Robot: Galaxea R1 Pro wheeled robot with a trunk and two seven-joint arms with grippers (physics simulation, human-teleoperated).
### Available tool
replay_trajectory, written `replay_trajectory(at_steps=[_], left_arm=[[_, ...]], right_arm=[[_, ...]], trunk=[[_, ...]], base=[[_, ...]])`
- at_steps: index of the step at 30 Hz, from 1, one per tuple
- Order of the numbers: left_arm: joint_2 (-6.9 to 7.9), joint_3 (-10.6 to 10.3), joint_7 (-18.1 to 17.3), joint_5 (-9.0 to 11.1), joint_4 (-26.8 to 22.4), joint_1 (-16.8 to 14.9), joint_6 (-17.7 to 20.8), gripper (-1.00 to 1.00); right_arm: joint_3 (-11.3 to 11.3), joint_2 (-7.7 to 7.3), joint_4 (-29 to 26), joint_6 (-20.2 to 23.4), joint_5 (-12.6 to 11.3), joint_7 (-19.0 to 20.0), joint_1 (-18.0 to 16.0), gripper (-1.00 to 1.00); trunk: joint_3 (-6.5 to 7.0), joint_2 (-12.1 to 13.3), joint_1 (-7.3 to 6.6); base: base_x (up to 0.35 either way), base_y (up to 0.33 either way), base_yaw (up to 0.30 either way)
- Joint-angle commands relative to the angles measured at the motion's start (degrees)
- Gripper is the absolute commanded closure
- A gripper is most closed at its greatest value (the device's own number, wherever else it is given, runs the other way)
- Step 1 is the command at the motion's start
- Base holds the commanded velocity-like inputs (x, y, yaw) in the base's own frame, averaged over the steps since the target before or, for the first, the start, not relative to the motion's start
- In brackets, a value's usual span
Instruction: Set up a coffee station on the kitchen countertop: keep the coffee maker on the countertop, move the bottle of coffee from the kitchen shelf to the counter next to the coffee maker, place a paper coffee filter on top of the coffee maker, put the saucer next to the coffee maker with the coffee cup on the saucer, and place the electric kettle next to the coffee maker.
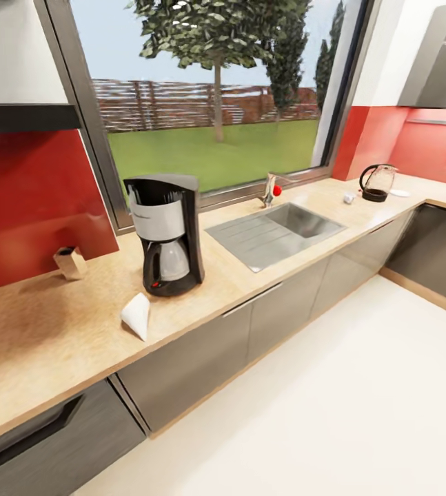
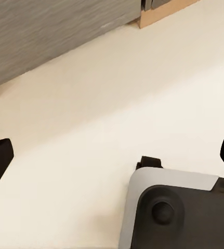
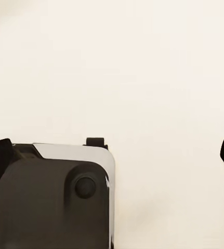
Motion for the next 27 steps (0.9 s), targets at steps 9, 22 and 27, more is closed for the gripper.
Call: replay_trajectory(at_steps=[9,22,27], left_arm=[[-0.01,0.04,0.01,-0.15,0.06,-0.05,-0.20,-1.00],[0.01,0.04,-0.14,0.08,0.00,-0.08,-0.20,-1.00],[-0.20,-0.43,-0.55,-0.20,-0.82,-0.42,-0.23,-1.00]], right_arm=[[-0.01,0.00,0.08,-0.18,0.12,-0.04,-0.03,-1.00],[0.02,0.09,-0.03,-0.18,0.05,0.04,-0.03,-1.00],[-0.05,0.05,-0.08,-0.18,0.05,0.04,-0.03,-1.00]], trunk=[[-0.10,-0.10,0.03],[-0.10,-0.10,0.03],[-0.10,-0.10,0.03]], base=[[0.000,-0.274,0.043],[0.026,-0.218,0.000],[0.004,-0.007,0.028]])
